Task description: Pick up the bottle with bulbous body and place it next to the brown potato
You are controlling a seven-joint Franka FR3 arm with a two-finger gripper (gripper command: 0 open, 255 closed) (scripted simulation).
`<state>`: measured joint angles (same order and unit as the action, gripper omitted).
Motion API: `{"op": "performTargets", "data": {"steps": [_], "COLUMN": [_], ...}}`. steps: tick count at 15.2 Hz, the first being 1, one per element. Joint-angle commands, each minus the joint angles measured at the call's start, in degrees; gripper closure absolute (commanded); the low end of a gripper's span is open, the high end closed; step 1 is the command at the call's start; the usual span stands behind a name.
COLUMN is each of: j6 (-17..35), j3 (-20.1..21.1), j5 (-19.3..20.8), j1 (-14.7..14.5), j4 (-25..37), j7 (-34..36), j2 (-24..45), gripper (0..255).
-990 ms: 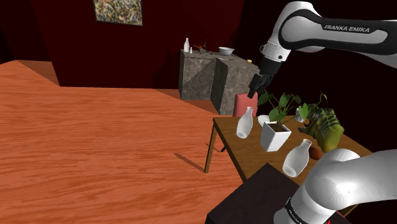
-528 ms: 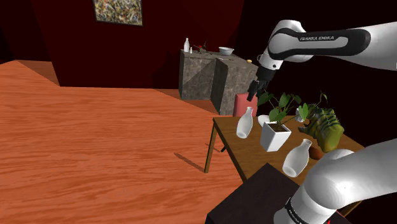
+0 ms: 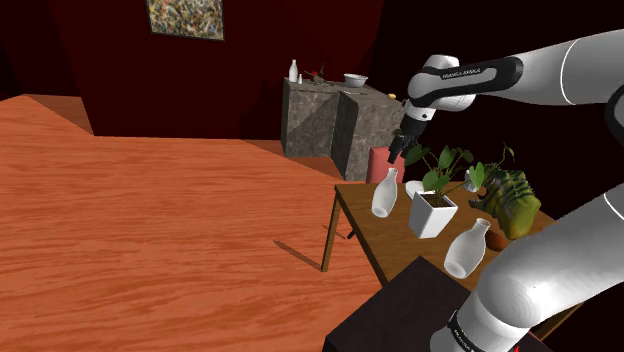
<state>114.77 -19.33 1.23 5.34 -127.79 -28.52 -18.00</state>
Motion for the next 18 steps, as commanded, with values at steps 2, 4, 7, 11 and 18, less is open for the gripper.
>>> {"op": "performTargets", "data": {"steps": [2,4,7,11,18], "j6": [2.4,3.8,5.5,6.8,6.3], "j3": [-2.6,-4.1,-6.0,-7.5,-7.2], "j5": [-1.4,-2.8,-5.5,-10.0,-17.5], "j1": [0.3,0.7,1.4,3.3,9.4], "j4": [3.0,5.1,8.8,14.9,28.6], "j7": [-3.7,-6.3,-10.4,-15.8,-23.4], "j2": [5.8,9.8,16.2,25.1,41.0], "gripper": [0,0,0,0,0]}}
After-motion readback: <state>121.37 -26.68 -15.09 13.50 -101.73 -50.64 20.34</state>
